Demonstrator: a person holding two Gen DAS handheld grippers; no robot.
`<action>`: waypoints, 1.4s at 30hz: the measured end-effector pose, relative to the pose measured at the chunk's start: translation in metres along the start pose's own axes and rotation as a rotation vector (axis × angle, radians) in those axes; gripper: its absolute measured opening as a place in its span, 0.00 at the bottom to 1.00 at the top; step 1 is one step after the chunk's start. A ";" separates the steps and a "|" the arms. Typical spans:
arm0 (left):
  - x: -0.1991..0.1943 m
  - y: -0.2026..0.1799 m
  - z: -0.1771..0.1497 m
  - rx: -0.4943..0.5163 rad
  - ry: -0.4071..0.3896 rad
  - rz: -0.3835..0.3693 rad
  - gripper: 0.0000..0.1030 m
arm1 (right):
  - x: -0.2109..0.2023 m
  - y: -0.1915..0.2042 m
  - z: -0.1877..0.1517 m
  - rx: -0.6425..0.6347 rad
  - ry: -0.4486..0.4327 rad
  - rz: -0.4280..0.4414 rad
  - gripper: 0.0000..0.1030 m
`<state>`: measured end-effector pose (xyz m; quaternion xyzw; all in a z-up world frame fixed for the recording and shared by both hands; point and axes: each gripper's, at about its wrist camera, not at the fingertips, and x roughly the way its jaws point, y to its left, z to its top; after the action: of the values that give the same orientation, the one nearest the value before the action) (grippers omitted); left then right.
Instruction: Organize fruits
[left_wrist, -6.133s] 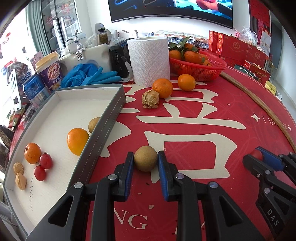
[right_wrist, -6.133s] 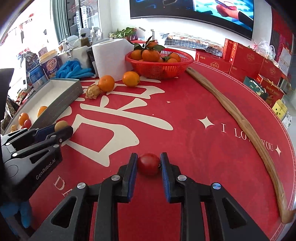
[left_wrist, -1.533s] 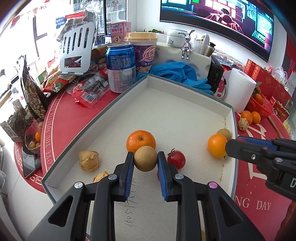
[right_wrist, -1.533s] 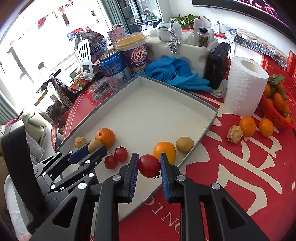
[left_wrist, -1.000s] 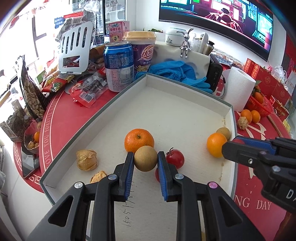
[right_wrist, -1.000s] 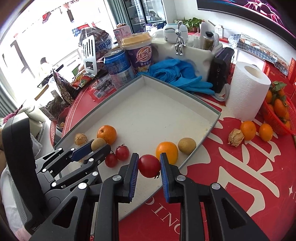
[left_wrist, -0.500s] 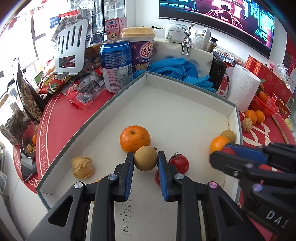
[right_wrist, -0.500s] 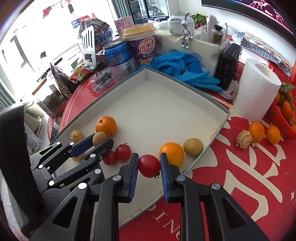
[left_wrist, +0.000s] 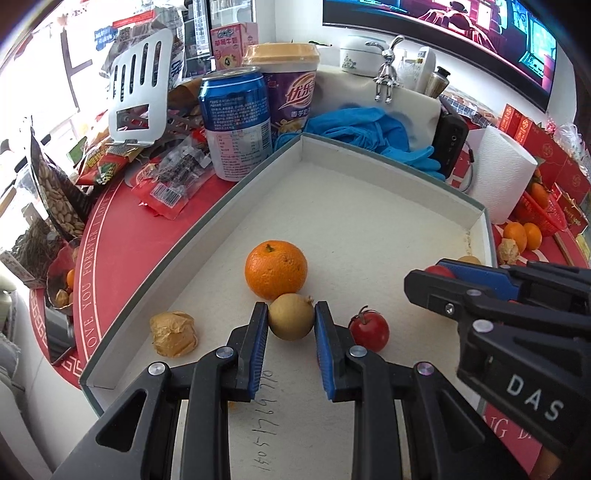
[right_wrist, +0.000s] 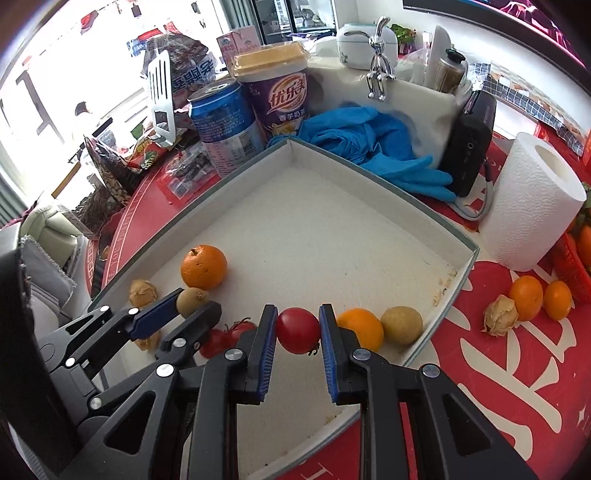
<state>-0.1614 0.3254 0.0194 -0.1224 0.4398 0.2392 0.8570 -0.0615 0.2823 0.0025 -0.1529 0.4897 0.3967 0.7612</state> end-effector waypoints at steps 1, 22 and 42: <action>0.002 0.001 -0.001 -0.002 0.009 -0.004 0.28 | 0.000 0.000 0.000 -0.002 0.005 0.002 0.24; -0.027 -0.010 -0.007 0.033 -0.052 0.013 1.00 | -0.032 -0.001 0.000 -0.009 -0.011 -0.063 1.00; -0.034 -0.023 -0.011 0.076 -0.041 0.057 1.00 | -0.039 0.001 -0.011 -0.057 -0.011 -0.122 1.00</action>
<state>-0.1742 0.2911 0.0400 -0.0721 0.4343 0.2491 0.8626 -0.0773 0.2588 0.0315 -0.2020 0.4637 0.3644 0.7819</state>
